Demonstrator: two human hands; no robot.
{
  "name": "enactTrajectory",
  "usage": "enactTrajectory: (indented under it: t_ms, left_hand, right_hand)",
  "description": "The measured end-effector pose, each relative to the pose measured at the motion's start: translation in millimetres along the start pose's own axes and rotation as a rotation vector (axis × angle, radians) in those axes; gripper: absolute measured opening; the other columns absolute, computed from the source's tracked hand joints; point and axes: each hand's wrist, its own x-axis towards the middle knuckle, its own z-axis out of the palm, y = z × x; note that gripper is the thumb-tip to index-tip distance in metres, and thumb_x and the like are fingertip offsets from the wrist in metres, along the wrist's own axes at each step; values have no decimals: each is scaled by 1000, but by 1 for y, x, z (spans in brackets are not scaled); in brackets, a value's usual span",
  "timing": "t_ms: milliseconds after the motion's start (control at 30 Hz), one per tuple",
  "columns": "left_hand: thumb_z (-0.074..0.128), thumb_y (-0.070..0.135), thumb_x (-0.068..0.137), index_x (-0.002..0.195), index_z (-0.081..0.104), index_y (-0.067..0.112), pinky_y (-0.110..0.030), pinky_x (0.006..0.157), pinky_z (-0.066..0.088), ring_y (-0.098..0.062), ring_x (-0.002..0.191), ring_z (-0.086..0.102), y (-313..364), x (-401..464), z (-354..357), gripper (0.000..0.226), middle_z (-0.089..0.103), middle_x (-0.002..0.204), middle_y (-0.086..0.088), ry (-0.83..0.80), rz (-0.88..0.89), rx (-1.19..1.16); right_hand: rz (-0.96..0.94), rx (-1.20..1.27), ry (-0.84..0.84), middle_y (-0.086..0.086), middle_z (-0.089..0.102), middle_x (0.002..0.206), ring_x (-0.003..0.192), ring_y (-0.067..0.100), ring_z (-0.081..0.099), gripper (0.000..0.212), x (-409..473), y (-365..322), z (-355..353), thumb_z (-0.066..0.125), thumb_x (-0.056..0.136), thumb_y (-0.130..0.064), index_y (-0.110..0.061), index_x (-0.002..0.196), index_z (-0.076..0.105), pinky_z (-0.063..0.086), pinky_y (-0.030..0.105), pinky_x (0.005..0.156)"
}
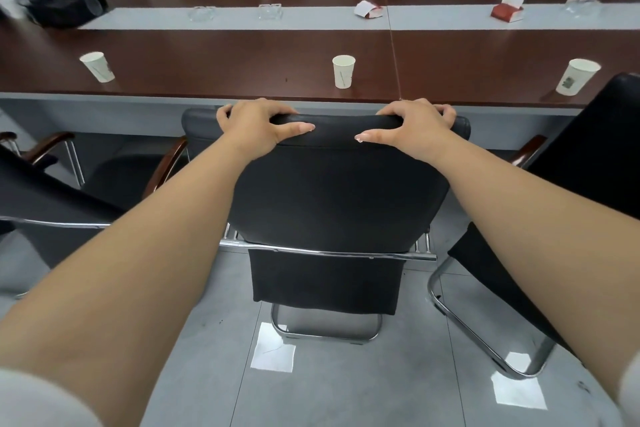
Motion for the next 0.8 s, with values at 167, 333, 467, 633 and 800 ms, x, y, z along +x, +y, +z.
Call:
enactTrajectory:
  t_ms: [167,333,467,633,800]
  left_hand:
    - [57,64,75,115,62,30,-35,106,16,-19,123,40,7,-2,-1,53,60,120,6,-41,-18,-12]
    - [58,63,74,113,62,29,-33,103,17,-18,123,39,3,-10,1,52,59,120,6,-39,0,-44]
    - [58,62,74,111,63,28,-32,102,17,-17,122,42,0,-16,-1,51,60,119,5,-33,32,-58]
    - [61,57,74,107,64,28,-31,103,16,-19,124,34,-8,-22,-8,44,59,113,8,-74,29,-112]
    - [61,61,71,105,64,31,-26,94,16,-22,125,32,-12,-25,-9,45,55,102,11,-115,25,-105]
  right_hand:
    - [35,34,-16,-7,53,107,128,17,32,36,-4,3,-5,62,71,-65,-36,91,57,15,36,104]
    - [53,-18,23,-4,57,119,128,21,35,45,-15,0,0,60,73,-66,-33,104,59,17,39,104]
    - [52,-18,17,-6,57,119,126,18,35,50,-27,-6,1,59,74,-66,-31,110,60,17,39,104]
    - [98,-25,-14,-2,51,122,130,22,30,55,-37,-17,2,57,76,-66,-31,118,57,14,39,109]
    - [133,-42,-8,1,53,126,129,21,32,55,-44,-21,6,56,76,-67,-31,118,57,14,38,108]
